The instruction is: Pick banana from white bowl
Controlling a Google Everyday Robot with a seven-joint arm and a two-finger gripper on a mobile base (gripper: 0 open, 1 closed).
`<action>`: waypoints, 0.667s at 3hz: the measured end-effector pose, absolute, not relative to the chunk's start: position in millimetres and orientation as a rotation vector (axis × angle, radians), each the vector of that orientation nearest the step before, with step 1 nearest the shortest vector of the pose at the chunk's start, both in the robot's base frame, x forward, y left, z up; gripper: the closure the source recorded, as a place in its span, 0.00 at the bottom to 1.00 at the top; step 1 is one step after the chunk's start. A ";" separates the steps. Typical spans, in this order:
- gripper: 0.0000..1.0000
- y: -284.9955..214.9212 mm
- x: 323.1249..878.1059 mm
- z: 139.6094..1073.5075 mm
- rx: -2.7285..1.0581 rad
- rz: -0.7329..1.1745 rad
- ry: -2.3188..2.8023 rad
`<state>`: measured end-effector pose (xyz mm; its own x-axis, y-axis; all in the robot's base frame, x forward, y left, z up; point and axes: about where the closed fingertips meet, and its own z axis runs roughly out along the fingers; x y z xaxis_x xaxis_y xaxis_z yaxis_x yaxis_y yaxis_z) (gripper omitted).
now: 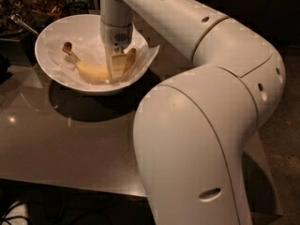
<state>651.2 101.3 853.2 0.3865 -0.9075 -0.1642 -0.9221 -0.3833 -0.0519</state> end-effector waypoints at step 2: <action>1.00 98.9 624.1 905.3 -2.467 0.105 1.588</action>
Offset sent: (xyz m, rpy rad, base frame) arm -0.0552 -0.0133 0.0891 0.0256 -0.0874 0.0471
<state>624.1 98.9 905.3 0.4186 -0.8921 -0.1701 -0.9067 -0.3999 -0.1340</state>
